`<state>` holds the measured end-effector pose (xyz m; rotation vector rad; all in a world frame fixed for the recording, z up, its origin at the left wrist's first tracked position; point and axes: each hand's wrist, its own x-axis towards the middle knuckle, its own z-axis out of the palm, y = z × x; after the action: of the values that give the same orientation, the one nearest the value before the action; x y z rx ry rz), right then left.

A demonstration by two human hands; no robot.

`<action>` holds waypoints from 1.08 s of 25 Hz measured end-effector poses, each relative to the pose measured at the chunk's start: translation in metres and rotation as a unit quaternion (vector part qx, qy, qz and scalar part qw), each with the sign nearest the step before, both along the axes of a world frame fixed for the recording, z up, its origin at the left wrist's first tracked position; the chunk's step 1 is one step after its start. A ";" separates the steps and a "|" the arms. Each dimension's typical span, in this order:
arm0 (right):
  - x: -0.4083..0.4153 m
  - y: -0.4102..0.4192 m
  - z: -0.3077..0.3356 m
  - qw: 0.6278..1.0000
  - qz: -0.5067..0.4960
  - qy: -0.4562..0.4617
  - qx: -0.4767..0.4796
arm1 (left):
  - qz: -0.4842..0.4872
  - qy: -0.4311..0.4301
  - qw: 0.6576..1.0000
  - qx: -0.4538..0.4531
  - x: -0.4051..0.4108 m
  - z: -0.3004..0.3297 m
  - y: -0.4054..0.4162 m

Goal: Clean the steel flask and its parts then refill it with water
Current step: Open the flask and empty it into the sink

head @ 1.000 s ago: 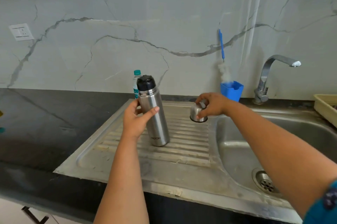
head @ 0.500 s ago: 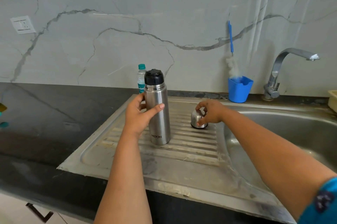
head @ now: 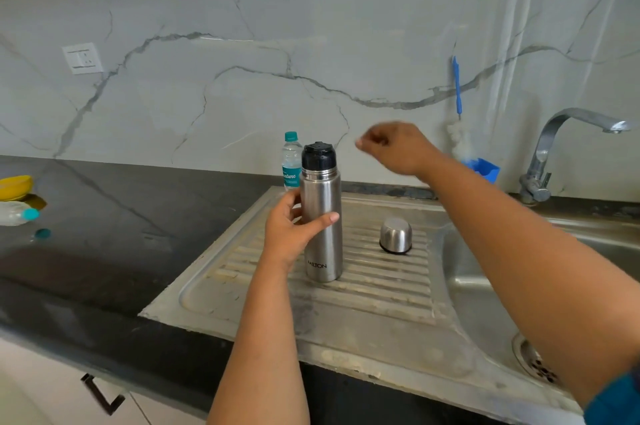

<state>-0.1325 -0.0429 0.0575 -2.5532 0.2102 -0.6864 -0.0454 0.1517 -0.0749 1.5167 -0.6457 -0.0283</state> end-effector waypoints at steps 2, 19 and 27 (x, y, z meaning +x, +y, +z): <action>-0.002 0.034 0.037 0.999 0.042 -0.008 -0.027 | 0.003 0.009 1.000 -0.002 -0.002 0.000 0.001; 0.043 0.066 0.062 0.946 0.066 0.211 -0.236 | -0.011 0.016 1.000 0.005 0.007 0.003 -0.001; 0.048 0.057 0.057 0.945 0.092 0.181 -0.257 | -0.037 0.026 0.999 0.010 0.013 0.002 -0.001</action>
<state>-0.0848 0.0140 0.1147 -3.1372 -0.1067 -0.2065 -0.0329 0.1511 -0.0729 1.5060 -0.6605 -0.1304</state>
